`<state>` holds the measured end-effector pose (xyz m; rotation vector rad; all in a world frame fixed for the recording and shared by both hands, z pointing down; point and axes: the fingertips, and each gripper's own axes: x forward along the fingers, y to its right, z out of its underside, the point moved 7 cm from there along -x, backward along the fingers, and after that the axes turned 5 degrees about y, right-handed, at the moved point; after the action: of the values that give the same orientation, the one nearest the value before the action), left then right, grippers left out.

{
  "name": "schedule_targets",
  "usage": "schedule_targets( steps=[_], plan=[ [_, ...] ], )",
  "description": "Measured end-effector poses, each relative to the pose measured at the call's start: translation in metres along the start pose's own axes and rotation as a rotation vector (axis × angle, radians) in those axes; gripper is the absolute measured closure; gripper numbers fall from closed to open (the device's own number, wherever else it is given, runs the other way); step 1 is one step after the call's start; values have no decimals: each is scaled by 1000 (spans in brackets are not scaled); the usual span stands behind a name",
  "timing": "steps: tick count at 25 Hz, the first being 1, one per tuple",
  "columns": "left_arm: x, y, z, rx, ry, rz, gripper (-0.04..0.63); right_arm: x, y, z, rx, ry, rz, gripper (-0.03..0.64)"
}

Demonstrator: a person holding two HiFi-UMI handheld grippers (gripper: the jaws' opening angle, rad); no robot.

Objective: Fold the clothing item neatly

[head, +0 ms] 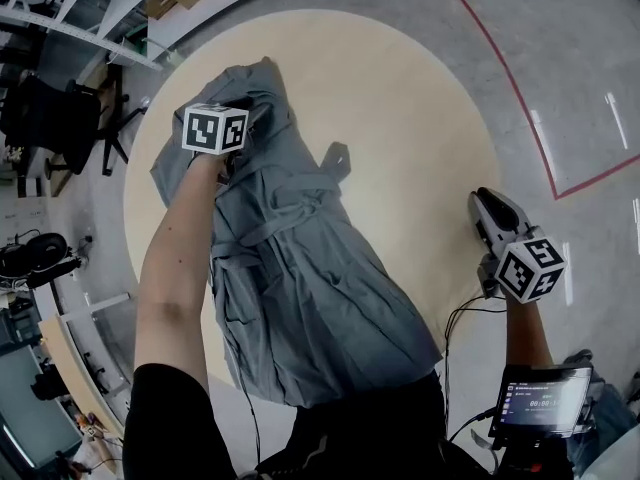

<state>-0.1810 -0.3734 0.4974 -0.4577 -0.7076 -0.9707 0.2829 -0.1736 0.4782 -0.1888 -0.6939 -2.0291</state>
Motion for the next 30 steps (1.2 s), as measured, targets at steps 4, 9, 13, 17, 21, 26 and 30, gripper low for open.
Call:
schedule_targets(
  steps=[4,9,13,17,21,26,30],
  plan=[
    [9,13,-23,53,73,28,434,-1,-2,0,8,8,4,541],
    [-59,37,-41,-12,339,-3,434,4,-2,0,-5,24,-33,541],
    [-228,62,39,-67,545,-119,434,-20,-14,-9,-56,48,-55,541],
    [-371,102,126,-135,648,-226,434,-87,-68,-24,-125,80,-84,541],
    [-491,133,201,-167,785,-317,434,-139,-106,-9,-107,86,-91,541],
    [-567,192,314,-212,726,-282,434,-209,-147,25,-132,41,-99,537],
    [-577,229,382,-298,679,-241,433,-224,-154,62,-119,-28,-158,518]
  ],
)
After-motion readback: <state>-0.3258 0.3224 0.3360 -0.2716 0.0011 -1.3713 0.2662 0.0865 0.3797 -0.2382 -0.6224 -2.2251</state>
